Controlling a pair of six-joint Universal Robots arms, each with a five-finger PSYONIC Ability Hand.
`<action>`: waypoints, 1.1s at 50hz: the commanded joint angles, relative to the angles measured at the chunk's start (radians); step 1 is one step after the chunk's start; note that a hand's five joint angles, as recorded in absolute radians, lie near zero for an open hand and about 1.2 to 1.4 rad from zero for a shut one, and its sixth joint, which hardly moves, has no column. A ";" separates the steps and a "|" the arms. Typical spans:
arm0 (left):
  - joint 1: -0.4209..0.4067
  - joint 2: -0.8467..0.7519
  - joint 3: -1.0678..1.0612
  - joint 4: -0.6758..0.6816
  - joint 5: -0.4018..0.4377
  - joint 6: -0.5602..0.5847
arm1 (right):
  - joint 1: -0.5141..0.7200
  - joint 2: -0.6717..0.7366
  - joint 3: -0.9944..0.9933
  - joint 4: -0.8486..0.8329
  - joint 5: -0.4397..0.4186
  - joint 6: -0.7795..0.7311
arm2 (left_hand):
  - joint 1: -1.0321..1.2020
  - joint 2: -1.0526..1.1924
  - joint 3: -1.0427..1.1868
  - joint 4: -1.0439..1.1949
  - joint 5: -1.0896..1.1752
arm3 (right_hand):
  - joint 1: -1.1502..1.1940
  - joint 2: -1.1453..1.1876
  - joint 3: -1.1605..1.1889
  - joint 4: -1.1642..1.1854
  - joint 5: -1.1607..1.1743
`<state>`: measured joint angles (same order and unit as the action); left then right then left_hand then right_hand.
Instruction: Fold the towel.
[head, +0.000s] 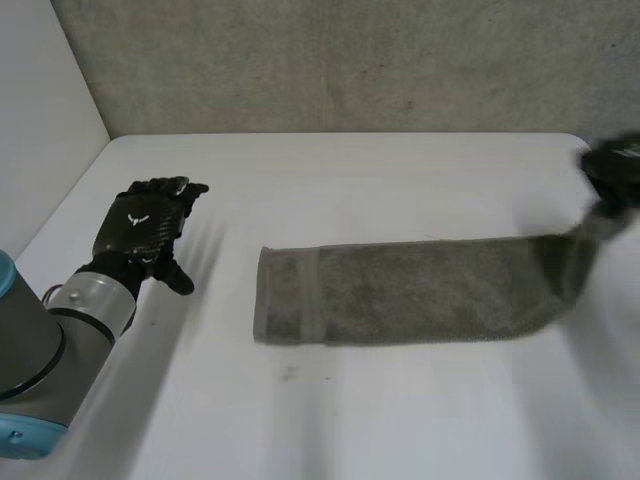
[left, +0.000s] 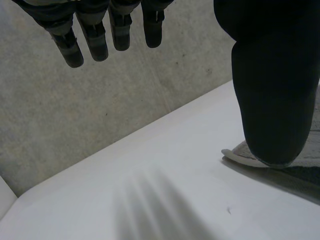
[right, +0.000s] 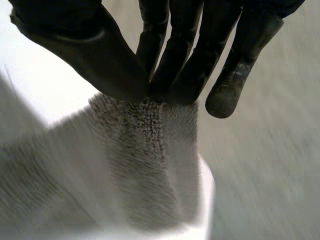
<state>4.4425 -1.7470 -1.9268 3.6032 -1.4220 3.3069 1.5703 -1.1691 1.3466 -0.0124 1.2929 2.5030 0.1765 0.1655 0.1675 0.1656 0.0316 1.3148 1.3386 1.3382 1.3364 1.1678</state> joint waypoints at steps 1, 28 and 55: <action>0.001 0.007 0.000 0.000 -0.002 -0.001 | 0.427 0.075 -0.118 -0.012 0.026 0.096 | -0.002 0.009 0.007 0.009 -0.032 | 0.081 0.058 0.058 0.060 0.054; -0.002 0.007 -0.012 0.008 0.000 0.000 | 0.706 0.085 0.078 -0.158 0.056 0.086 | -0.002 0.009 0.007 0.009 -0.032 | -1.140 -1.164 -1.164 -1.162 -1.168; -0.022 0.003 -0.017 0.015 0.000 0.002 | 0.488 0.353 -0.230 -0.038 0.092 0.562 | -0.002 0.009 0.007 0.009 -0.032 | -0.848 -0.872 -0.872 -0.870 -0.876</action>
<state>4.4203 -1.7427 -1.9408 3.6132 -1.4220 3.3086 2.0519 -0.9298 1.2560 -0.1215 1.3840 2.9917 0.1765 0.1652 0.1675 0.1656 0.0316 0.3734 0.3765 0.3756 0.3692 0.2151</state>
